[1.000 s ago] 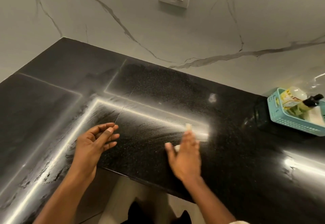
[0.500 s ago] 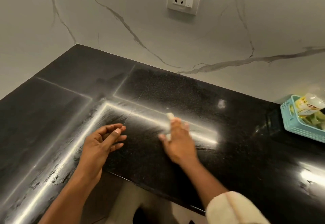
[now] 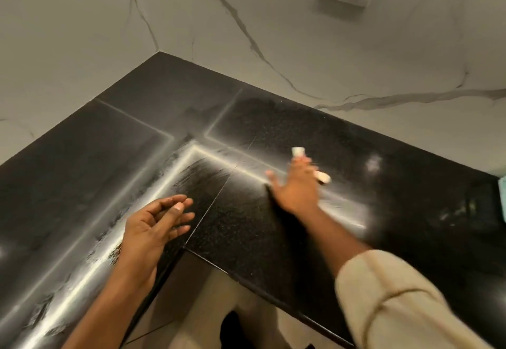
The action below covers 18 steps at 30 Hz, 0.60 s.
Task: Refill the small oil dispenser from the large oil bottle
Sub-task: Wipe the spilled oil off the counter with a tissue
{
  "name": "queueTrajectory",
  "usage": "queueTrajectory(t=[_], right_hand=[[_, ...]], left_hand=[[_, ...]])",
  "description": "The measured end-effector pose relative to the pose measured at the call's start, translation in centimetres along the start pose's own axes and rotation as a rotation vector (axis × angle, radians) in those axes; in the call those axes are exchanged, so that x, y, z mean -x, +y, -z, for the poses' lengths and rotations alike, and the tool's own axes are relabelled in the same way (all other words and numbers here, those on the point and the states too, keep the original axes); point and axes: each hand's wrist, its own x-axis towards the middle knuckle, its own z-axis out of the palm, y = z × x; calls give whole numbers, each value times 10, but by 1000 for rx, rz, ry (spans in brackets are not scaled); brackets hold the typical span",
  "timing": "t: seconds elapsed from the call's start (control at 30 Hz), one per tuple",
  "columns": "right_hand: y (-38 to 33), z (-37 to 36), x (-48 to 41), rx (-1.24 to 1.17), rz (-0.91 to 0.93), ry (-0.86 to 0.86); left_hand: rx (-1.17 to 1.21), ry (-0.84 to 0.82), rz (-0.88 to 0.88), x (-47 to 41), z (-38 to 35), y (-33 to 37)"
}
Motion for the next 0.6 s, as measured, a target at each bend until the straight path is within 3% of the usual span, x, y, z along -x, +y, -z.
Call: queueTrajectory(t=[0.17, 0.3, 0.4, 0.6], right_hand=[[-161, -87, 93, 4, 623, -302], [-160, -96, 127, 43, 824, -303], [-103, -69, 104, 77, 683, -163], [126, 23, 96, 108, -5, 104]], left_hand=[[-24, -52, -18, 7, -8, 7], [-9, -24, -50, 7, -2, 13], [21, -7, -22, 7, 1, 13], [24, -17, -2, 2, -5, 3]])
